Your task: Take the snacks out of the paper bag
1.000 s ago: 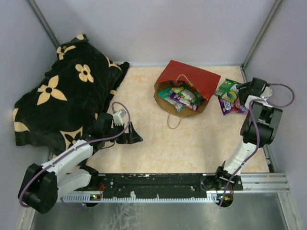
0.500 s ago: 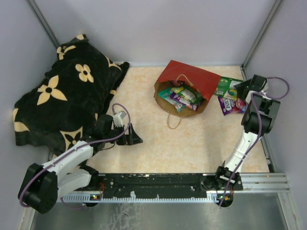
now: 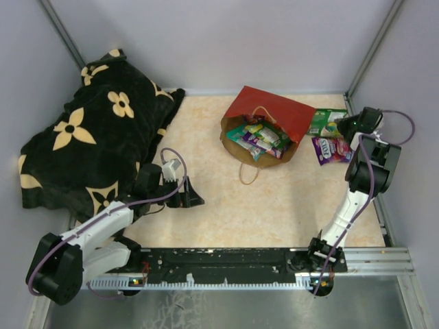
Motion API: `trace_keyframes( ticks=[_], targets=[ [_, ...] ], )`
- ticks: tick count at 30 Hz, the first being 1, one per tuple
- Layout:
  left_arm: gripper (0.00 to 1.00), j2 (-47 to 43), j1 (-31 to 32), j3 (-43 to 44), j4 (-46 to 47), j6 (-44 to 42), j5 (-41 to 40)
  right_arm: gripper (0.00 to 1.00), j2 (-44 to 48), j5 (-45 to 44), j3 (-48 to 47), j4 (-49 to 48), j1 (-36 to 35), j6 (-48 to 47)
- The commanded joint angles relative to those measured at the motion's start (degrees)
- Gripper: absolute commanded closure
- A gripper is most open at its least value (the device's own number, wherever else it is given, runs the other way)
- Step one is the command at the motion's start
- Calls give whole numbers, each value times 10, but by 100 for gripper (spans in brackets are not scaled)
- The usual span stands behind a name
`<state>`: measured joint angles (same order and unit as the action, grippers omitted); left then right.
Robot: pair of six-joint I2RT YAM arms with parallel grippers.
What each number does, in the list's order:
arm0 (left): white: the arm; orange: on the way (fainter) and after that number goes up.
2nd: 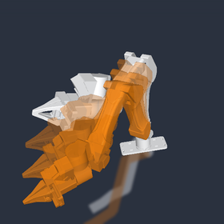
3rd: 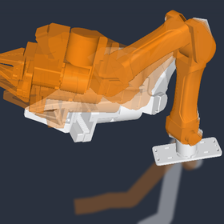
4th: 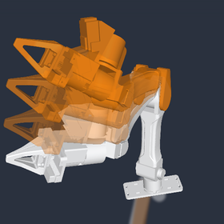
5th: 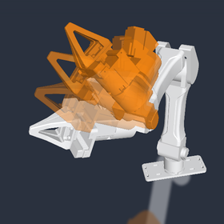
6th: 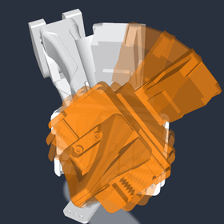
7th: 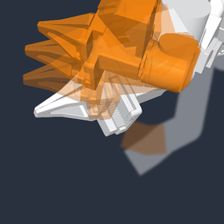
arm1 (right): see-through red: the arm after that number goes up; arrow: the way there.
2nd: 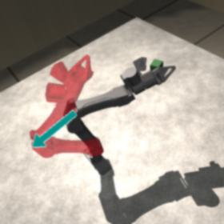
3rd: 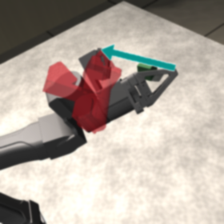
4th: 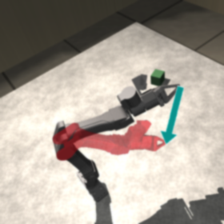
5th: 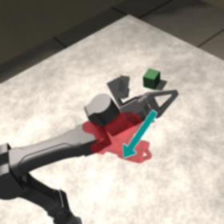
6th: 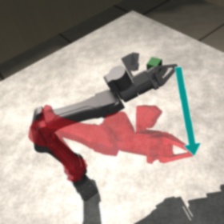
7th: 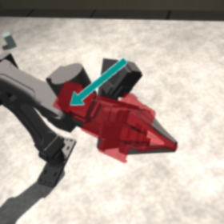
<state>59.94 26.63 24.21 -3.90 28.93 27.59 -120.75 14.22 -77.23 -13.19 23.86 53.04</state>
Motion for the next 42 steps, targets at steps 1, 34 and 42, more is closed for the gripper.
trace_keyframes(
  ticks=[1,34,42],
  targets=[
    [1,-17,1,-1,-2,0,1,94,65,-20,2,-68,6,48],
    [1,17,1,50,34,1,-38,82,53,-406,-10,-31,-134,277],
    [1,184,0,200,86,-57,-76,17,123,-368,15,-2,-137,163]
  ],
)
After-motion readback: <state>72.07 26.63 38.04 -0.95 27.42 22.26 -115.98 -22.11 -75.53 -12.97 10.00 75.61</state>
